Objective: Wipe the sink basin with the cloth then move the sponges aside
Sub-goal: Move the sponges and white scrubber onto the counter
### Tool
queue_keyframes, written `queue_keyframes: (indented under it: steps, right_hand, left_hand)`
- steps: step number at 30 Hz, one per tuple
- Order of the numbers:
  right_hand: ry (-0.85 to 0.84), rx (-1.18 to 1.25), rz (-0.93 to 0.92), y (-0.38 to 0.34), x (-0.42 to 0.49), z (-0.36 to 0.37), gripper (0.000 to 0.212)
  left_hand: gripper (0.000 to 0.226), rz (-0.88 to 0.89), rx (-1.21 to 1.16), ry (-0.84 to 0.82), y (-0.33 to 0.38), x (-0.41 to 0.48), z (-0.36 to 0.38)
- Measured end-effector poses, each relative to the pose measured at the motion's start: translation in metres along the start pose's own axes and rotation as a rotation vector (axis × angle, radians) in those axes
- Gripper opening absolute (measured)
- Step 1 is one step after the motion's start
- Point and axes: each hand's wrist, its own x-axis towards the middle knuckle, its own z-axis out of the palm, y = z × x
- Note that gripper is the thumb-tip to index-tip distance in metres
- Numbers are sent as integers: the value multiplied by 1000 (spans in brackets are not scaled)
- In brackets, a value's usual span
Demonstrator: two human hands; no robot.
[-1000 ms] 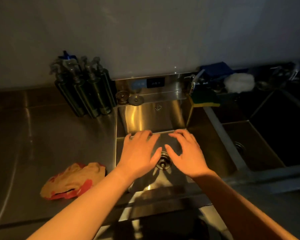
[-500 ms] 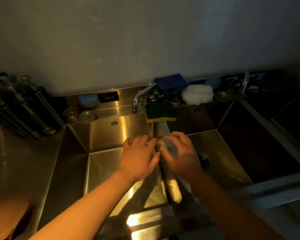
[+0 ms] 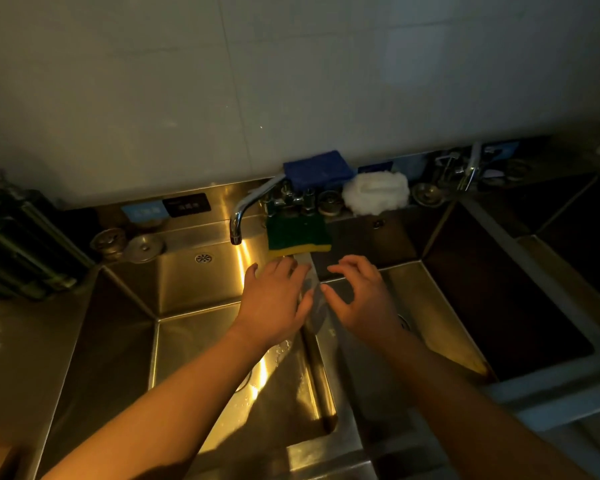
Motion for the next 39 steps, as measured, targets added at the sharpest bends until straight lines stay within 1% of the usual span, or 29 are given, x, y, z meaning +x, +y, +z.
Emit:
queue_keyframes:
  steps: [2,6,9,14,19,26,31,34,39]
  right_hand:
    - [4,-9,32,2,6,4,36]
    - [21,1,58,10,19,9,36]
    - [35,1,52,17,33,5,35]
    - [42,-34,28,36,63,-5,35]
    - [33,-37,-33,63,98,-11,31]
    - [-77,-13,-68,106,153,3,34]
    - [-122,-44,-80,129,183,14,33]
    - [-107,-52,-78,144,197,12,33]
    - [-102,-69,-102,158,222,12,41]
  left_hand:
    - [47,3,7,-1,-3,6,0]
    - [48,70,36,12,-3,21,1]
    - [45,81,53,29,1,36,-1]
    - [46,67,76,1,10,66,3]
    - [49,-2,86,3,17,106,13]
    - [50,-133,131,-43,7,148,45]
    - [51,-174,141,-73,2,171,62]
    - [50,-175,129,-86,-3,178,71]
    - [52,-188,143,-137,-13,182,86]
